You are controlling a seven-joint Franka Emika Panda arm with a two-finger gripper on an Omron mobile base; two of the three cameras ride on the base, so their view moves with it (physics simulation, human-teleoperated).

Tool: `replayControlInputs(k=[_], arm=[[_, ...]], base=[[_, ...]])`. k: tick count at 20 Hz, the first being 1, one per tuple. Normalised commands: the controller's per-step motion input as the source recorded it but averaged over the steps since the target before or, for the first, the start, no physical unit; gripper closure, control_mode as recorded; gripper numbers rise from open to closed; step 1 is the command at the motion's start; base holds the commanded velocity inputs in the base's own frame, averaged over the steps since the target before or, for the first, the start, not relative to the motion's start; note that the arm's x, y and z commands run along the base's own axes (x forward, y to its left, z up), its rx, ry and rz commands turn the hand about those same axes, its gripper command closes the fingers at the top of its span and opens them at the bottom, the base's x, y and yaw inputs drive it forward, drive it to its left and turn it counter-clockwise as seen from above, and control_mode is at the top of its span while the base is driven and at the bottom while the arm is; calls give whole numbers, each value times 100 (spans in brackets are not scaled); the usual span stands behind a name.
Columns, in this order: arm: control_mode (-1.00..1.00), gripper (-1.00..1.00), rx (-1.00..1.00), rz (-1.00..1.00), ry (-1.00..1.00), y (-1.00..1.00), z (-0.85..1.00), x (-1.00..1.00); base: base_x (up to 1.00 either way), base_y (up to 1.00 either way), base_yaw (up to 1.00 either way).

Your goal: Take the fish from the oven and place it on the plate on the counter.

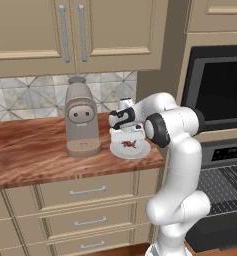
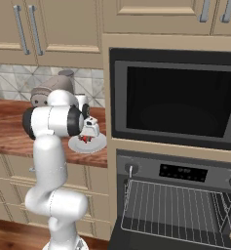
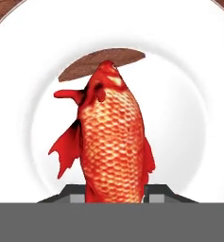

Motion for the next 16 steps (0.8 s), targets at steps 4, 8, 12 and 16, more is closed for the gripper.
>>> replayControlInputs(k=[4,8,12,16], arm=[[-100,100,0,0,0,0,-1,1],[-100,100,0,0,0,0,0,0],[-100,-100,0,0,0,0,0,0],[-100,-100,0,0,0,0,4,0]], base=[[0,0,0],[0,0,0],[0,0,0],[0,0,0]])
